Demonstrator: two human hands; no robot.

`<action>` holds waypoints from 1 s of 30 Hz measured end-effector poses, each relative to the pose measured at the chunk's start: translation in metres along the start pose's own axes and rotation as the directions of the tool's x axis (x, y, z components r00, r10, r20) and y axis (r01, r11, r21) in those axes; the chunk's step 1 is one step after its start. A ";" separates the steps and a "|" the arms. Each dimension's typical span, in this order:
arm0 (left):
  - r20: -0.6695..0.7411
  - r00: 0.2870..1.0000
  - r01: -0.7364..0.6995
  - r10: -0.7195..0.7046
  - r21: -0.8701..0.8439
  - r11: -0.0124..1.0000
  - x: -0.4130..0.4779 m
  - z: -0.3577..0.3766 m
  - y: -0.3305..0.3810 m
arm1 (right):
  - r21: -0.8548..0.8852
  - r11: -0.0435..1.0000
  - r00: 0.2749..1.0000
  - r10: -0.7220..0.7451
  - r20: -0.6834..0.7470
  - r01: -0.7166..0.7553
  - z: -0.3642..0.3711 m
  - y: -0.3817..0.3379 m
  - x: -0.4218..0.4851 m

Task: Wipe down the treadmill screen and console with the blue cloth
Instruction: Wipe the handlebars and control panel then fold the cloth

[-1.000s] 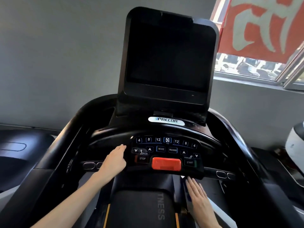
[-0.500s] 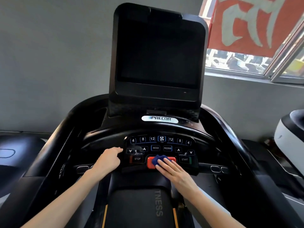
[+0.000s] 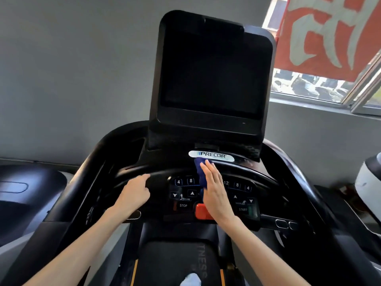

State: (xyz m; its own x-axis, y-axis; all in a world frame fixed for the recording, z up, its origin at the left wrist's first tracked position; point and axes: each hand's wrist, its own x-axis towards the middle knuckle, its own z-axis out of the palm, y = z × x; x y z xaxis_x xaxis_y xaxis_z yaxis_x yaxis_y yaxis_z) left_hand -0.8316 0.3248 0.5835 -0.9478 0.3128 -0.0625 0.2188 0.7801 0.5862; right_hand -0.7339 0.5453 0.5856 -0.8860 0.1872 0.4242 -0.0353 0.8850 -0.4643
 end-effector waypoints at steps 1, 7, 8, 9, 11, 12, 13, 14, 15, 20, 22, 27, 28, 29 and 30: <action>-0.009 1.000 0.012 -0.012 0.002 1.000 0.000 -0.003 -0.003 | 0.042 0.999 1.000 0.027 0.013 -0.028 0.006 -0.010 0.020; 0.001 0.996 0.085 -0.085 0.025 0.996 0.007 -0.015 -0.024 | 0.246 0.965 0.991 0.068 0.112 -0.094 0.050 -0.057 0.105; -0.009 0.995 0.096 -0.096 0.026 0.995 0.012 -0.018 -0.027 | 0.233 0.971 0.995 0.041 0.094 -0.062 0.059 -0.062 0.115; -0.023 0.994 0.106 -0.106 0.023 0.994 0.016 -0.021 -0.030 | 0.198 0.980 0.996 0.012 0.092 -0.031 0.069 -0.065 0.125; -0.057 0.990 0.131 -0.131 0.006 0.991 0.025 -0.028 -0.036 | 0.109 0.994 0.974 -0.023 0.224 -0.001 0.092 -0.067 0.146; -0.072 0.988 0.140 -0.139 0.001 0.990 0.030 -0.031 -0.038 | 0.044 0.999 0.929 -0.025 0.370 0.009 0.105 -0.066 0.154; -0.081 0.986 0.145 -0.145 0.003 0.989 0.034 -0.034 -0.040 | -0.048 0.997 0.846 -0.024 0.532 0.059 0.118 -0.066 0.158; -0.086 0.985 0.154 -0.153 0.007 0.988 0.039 -0.036 -0.041 | -0.117 0.985 0.758 -0.022 0.652 0.130 0.131 -0.066 0.161; -0.094 0.983 0.161 -0.160 0.009 0.987 0.043 -0.037 -0.041 | -0.161 0.968 0.696 -0.019 0.718 0.193 0.142 -0.065 0.161; -0.104 0.979 0.176 -0.176 -0.010 0.984 0.059 -0.037 -0.045 | -0.159 0.975 0.711 0.001 0.703 0.155 0.174 -0.073 0.161; -0.091 0.978 0.187 -0.187 -0.011 0.982 0.064 -0.034 -0.045 | -0.161 0.979 0.777 0.005 0.630 0.124 0.180 -0.078 0.163; -0.054 0.984 0.171 -0.172 -0.014 0.985 0.084 -0.017 -0.023 | -0.116 0.985 0.764 -0.024 0.644 0.128 0.170 -0.053 0.177; -0.055 0.988 0.145 -0.145 -0.006 0.989 0.089 -0.012 -0.016 | -0.114 0.987 0.757 -0.013 0.654 0.116 0.161 -0.042 0.180; -0.051 0.992 0.119 -0.118 0.003 0.993 0.093 -0.008 -0.008 | -0.115 0.988 0.745 0.000 0.667 0.102 0.150 -0.028 0.183; -0.044 0.994 0.099 -0.099 0.005 0.995 0.096 -0.005 0.000 | -0.119 0.989 0.732 0.017 0.681 0.087 0.138 -0.013 0.186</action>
State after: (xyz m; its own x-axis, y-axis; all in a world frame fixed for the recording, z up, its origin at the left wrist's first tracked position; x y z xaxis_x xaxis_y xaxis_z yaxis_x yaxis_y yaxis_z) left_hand -0.9242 0.3520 0.5811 -0.9739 0.2104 -0.0848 0.1251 0.8101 0.5728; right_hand -0.9621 0.5093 0.5635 -0.9641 -0.1378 -0.2269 -0.0571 0.9424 -0.3296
